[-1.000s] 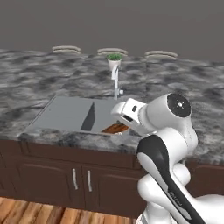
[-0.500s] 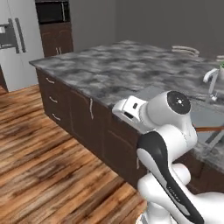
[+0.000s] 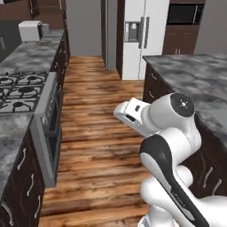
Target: Move the cutting board and knife to the sink. Then move spray from the cabinet to the counter.
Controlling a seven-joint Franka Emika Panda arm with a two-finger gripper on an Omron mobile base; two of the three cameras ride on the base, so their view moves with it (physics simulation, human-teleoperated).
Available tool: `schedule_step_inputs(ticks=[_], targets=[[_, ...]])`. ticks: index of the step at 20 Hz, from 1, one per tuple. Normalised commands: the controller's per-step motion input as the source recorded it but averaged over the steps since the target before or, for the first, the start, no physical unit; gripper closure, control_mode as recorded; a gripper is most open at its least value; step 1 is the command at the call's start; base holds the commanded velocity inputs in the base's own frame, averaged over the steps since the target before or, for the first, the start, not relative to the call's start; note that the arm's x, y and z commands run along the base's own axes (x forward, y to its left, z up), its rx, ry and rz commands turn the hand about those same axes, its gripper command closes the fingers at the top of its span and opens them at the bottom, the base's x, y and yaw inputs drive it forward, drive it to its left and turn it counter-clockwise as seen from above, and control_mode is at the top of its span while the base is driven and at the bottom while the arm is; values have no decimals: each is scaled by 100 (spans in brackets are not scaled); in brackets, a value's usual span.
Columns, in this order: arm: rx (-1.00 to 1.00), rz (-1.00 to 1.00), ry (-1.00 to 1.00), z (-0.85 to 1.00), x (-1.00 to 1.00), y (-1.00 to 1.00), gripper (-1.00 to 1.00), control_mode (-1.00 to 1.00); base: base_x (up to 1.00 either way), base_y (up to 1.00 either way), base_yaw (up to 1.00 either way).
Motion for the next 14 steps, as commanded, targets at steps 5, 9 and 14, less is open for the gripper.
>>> schedule_step_inputs(ticks=[5,9,14], targets=[[0,0,0,0,0,0,-100,100,100,-46,24],[0,0,0,0,0,0,-100,100,100,-71,4],[0,0,0,0,0,0,-100,100,100,-70,0]])
